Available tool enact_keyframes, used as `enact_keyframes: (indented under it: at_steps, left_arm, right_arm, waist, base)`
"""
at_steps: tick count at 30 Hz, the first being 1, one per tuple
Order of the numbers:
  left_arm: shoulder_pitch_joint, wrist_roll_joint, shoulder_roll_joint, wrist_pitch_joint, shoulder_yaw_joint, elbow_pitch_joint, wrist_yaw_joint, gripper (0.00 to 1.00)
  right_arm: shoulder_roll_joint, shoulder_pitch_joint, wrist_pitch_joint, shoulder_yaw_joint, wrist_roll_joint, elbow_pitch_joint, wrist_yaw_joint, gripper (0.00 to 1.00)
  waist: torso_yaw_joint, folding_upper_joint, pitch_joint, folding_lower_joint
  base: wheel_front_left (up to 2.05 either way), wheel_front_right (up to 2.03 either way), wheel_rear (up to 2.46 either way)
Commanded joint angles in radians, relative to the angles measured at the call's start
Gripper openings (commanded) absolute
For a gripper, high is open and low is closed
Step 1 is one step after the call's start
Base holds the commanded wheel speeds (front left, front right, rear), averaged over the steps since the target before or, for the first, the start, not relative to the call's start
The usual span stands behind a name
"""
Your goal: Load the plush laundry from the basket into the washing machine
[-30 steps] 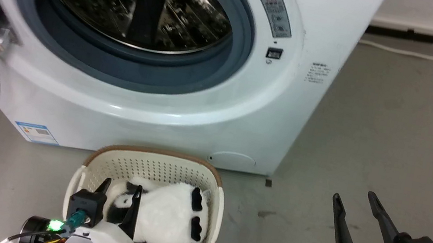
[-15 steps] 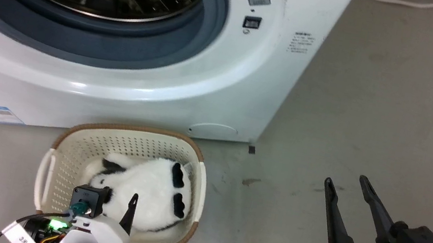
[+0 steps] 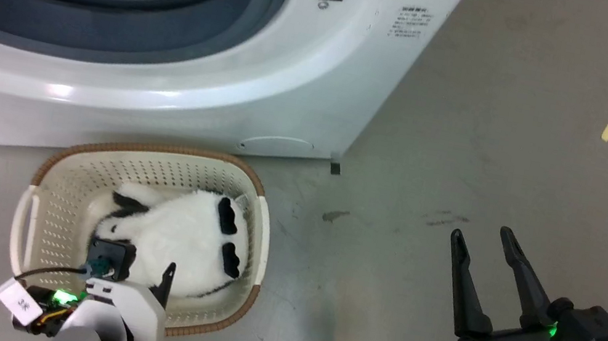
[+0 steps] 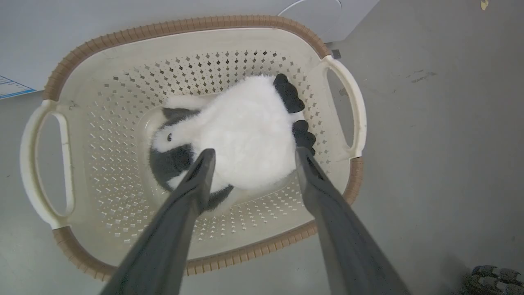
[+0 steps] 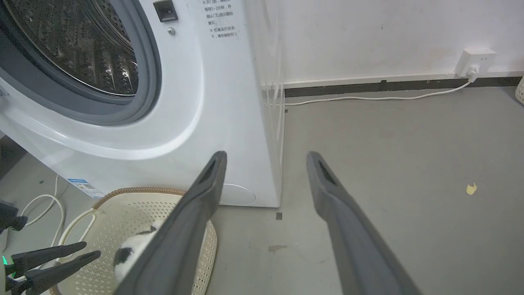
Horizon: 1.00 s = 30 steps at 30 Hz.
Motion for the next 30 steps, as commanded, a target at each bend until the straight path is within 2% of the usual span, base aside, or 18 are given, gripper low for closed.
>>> enact_keyframes:
  at_steps: [1,18,26,30]
  left_arm:
    - [-0.034,-0.013,0.012,-0.006,-0.008,0.035,-0.003,1.00]
    - [-0.178,-0.068,0.075,0.089,-0.049,0.213,-0.006,1.00]
    - [-0.256,-0.090,0.112,0.088,-0.074,0.294,-0.002,1.00]
    - [-0.306,-0.139,0.127,0.048,-0.053,0.334,0.008,1.00]
  right_arm:
    - [0.001,-0.023,-0.013,0.011,0.013,-0.006,-0.001,1.00]
    - [0.001,-0.065,-0.047,0.048,0.058,-0.008,-0.001,1.00]
    - [0.001,-0.086,-0.063,0.070,0.090,-0.010,-0.001,1.00]
    - [0.001,-0.099,-0.074,0.083,0.113,-0.012,-0.001,1.00]
  waist:
    - [-0.015,0.0000,0.024,-0.0001]
    - [-0.086,0.0000,0.143,-0.0001]
    - [-0.123,0.0000,0.204,-0.0001]
    - [-0.144,0.0000,0.243,-0.0001]
  base:
    - [0.00,0.00,0.00]
    - [0.00,0.00,0.00]
    - [0.00,0.00,0.00]
    - [0.00,0.00,0.00]
